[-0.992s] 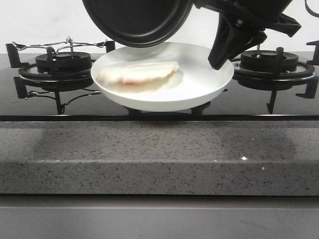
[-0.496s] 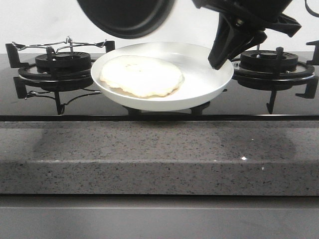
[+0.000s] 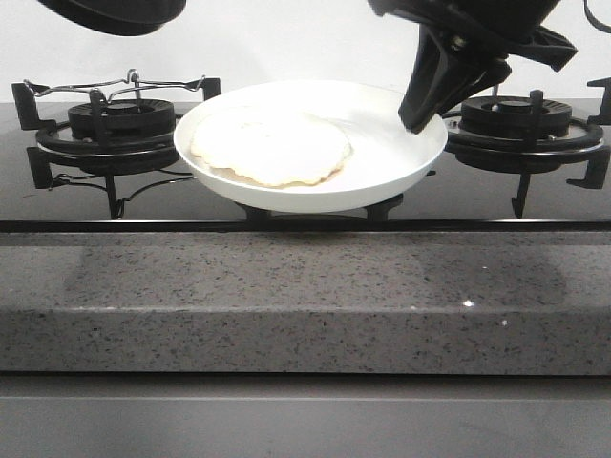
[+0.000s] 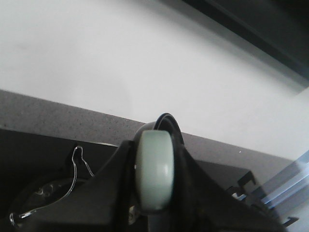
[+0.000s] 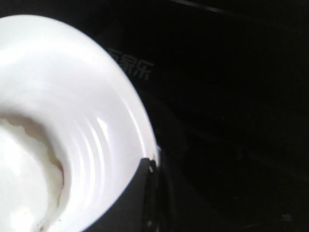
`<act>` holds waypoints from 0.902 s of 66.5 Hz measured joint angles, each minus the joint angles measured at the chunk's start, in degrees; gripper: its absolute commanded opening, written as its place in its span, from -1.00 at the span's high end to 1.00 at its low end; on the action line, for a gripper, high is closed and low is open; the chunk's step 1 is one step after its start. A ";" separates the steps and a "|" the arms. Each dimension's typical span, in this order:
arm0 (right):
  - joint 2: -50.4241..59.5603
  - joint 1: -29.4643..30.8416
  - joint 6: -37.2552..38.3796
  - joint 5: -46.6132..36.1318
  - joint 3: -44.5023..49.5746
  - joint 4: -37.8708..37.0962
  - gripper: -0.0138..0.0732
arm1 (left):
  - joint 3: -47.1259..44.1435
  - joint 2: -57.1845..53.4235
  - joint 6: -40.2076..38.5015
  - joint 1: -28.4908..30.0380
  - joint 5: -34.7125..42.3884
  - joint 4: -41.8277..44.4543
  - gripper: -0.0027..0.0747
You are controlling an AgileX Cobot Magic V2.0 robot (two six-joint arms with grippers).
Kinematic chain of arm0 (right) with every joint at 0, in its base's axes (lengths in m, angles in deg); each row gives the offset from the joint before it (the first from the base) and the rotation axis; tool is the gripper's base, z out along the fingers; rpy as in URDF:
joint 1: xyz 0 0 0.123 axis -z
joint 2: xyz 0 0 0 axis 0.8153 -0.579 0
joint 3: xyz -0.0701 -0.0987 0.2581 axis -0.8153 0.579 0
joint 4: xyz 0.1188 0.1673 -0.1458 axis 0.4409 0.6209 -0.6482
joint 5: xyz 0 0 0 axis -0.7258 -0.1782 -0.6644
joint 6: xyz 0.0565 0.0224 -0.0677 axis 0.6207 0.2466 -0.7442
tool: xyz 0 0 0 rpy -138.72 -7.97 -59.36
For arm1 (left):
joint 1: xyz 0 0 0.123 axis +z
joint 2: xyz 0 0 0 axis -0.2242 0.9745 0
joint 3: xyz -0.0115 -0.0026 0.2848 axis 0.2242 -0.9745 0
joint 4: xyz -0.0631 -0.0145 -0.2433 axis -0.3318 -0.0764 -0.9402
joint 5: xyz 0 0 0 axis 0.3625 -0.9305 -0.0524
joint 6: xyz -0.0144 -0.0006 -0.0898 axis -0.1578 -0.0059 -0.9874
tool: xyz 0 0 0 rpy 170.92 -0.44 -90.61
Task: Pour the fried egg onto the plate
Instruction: 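Lower the pan back onto its burner with the left gripper and release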
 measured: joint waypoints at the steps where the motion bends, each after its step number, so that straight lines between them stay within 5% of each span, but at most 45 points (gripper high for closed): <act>1: 0.00 0.00 0.00 0.00 0.00 0.00 0.84 | 0.00 0.63 -0.42 0.46 -0.48 -0.62 0.98; 22: 0.00 0.00 0.00 0.00 0.00 0.00 0.84 | 0.00 13.50 -3.66 4.01 -3.49 -10.93 0.98; 60: 0.00 0.00 0.00 -0.10 0.00 0.00 0.84 | 0.22 20.01 -4.50 4.01 -5.74 -12.29 0.88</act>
